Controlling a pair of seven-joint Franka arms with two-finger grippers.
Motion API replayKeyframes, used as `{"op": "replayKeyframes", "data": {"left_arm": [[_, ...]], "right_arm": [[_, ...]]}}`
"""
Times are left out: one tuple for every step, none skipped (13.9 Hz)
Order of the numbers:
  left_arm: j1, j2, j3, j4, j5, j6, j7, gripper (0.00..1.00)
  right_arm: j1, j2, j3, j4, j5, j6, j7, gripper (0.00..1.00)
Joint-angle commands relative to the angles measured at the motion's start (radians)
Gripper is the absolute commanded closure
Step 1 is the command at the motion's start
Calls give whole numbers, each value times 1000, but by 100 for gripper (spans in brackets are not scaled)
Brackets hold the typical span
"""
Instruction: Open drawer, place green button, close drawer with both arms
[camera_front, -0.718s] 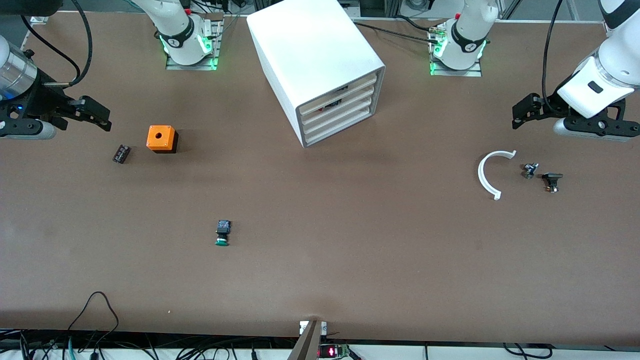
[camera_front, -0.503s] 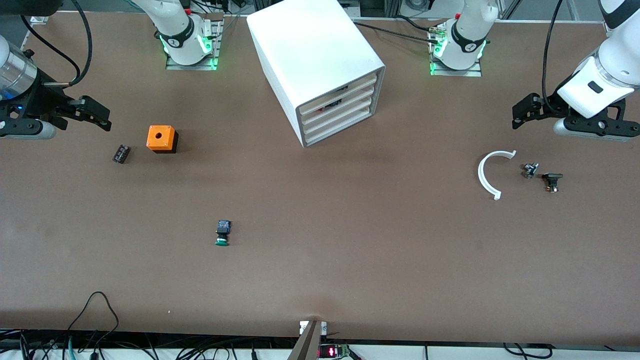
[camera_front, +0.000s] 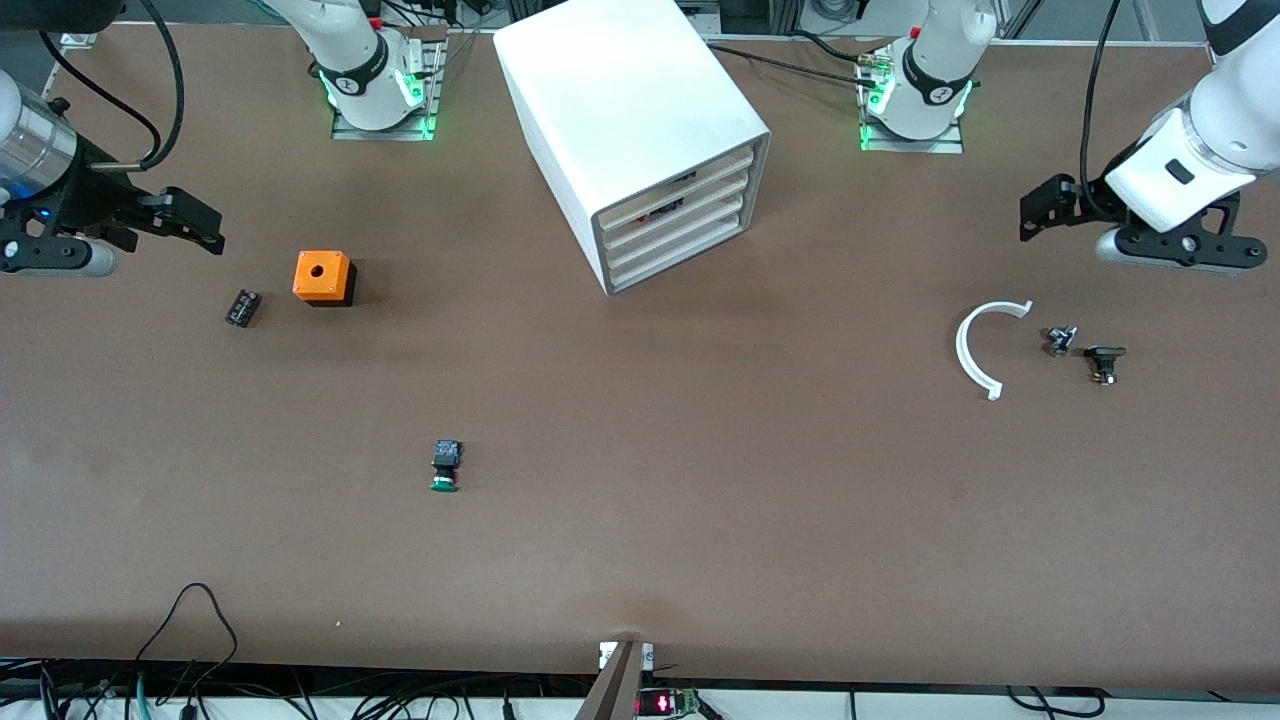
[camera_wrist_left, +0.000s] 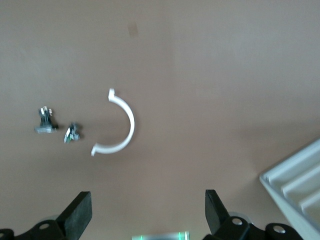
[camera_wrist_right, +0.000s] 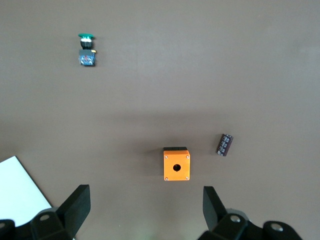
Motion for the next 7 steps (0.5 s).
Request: {"op": "replayKeyframes", "data": {"left_arm": [[-12,11,-11,32,-49,-90,45,0],[-9,13,-12,30,-106,-111,71,0],[-5,28,-9,30,-185,-142,113,0],[0,42,-9,30,-244,-167,143,0],[0,53,-9,20,-292,-177,152,0],[0,68,-9,13,-333,-187,154,0],[-6,88,-11,-8,-381,-196,161,0]], "right_arm": [[-17,38,11,-13,-4,-11,-14,0],[-17,62,11,-13,-2,-11,-19,0],[-16,87,13,-11,4,1,-23,0],[-9,111,14,-8,5,24,-17,0],[-3,144,16,-8,13,75,-8,0],[1,179,19,-7,15,134,-6,0],[15,214,19,-4,21,183,-5,0]]}}
